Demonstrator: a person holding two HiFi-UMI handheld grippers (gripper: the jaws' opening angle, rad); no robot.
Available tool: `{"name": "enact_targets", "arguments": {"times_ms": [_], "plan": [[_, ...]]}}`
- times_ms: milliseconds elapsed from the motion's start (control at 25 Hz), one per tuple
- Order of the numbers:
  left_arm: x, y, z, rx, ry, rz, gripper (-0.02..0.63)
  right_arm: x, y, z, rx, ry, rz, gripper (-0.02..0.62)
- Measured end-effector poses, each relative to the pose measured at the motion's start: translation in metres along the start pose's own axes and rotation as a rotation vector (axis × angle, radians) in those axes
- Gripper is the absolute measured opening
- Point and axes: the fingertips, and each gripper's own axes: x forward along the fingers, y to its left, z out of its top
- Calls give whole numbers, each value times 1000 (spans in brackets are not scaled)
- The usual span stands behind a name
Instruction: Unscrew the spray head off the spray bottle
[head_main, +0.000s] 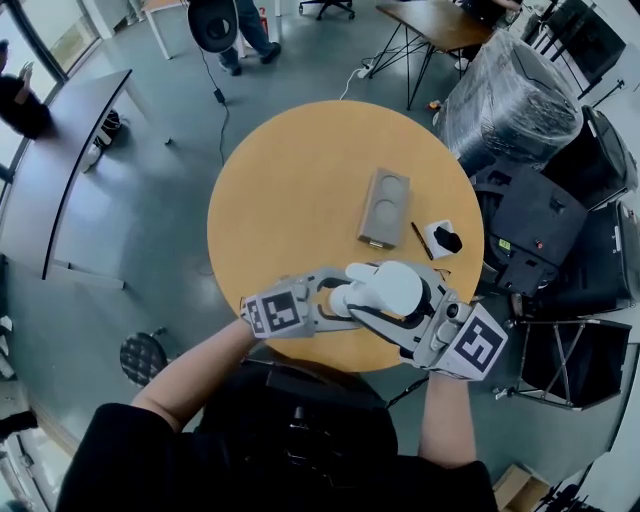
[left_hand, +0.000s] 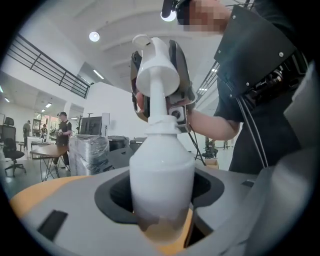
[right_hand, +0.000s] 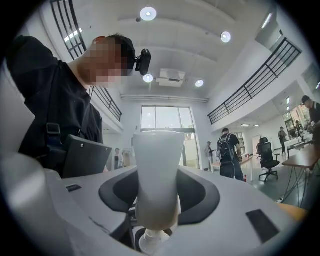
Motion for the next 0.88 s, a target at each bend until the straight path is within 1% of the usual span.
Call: {"name": "enact_targets", "arguments": {"times_ms": [160,320,400,480,600,680,760,880], "plan": [[-3,3,-7,13,11,26,299,-3,0,17,-21,-13,-21,208],[-1,6,-21,12,32,50,299,-13,-6,32,-55,-52,-49,209],[-2,11,-28,29,38,75,299,-16,-10,38,-75,-71,-61,208],[-5,16,-37,58,54,112,299,-19,-14,35,-79,-50,-81,207],[-12,27,-47,73,54,175,301,-20,-21,22,-66,-14,-101,209],[-17,33,-49,70,41,213,301,-21,-30,6,-34,5,-121,209],[-20,38,-52,70,37,244,301,-23,-41,-20,36,37,-143,207],[-24,45,-62,91,37,277,301,-28,-58,-72,154,93,-185,209]]}}
